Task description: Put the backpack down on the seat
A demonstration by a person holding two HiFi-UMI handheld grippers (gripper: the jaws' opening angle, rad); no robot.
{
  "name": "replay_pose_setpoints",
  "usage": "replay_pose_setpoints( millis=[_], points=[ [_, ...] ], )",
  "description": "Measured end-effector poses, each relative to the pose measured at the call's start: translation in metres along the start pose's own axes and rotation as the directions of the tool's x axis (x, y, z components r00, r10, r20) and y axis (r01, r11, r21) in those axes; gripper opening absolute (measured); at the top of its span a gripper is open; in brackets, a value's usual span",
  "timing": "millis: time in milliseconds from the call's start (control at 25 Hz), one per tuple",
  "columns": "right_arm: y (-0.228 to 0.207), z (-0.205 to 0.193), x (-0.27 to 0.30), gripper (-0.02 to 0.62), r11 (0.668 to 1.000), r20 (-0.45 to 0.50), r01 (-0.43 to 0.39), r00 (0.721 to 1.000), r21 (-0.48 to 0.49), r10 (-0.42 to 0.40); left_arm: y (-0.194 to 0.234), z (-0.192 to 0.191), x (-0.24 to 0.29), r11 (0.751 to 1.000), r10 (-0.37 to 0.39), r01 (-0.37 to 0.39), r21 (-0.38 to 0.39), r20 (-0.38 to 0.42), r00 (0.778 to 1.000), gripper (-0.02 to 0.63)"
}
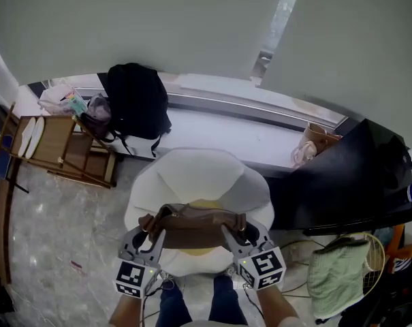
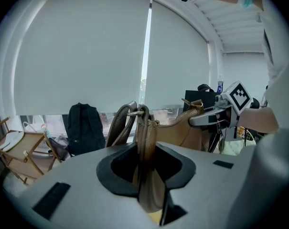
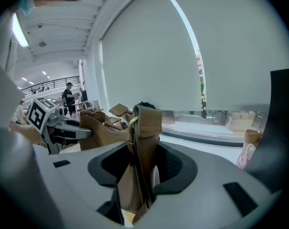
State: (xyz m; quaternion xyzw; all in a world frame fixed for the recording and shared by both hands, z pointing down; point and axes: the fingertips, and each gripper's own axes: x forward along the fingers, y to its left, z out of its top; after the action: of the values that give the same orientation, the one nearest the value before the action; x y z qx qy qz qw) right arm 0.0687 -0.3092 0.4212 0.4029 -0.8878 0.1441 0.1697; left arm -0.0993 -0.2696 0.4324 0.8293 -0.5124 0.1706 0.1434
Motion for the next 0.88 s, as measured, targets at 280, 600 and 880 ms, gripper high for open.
replay_pose_setpoints(
  millis=[280, 600, 880],
  points=[
    [-0.017, -0.035, 0.027, 0.175, 1.000, -0.018, -0.004, 1.000, 0.022, 0.004, 0.006, -0.032, 0.031, 1.000, 0.002, -0.003, -0.006, -0.023, 1.000, 0.103],
    [-0.032, -0.078, 0.059, 0.175, 0.999, -0.061, -0.005, 0.998, 0.041, 0.008, 0.015, -0.075, 0.064, 0.999, -0.001, -0.001, -0.038, -0.051, 0.999, 0.103],
    [-0.042, -0.130, 0.090, 0.176, 0.998, -0.050, -0.013, 0.999, 0.069, 0.016, 0.024, -0.120, 0.094, 0.999, 0.009, -0.011, -0.053, -0.045, 0.999, 0.103]
  ],
)
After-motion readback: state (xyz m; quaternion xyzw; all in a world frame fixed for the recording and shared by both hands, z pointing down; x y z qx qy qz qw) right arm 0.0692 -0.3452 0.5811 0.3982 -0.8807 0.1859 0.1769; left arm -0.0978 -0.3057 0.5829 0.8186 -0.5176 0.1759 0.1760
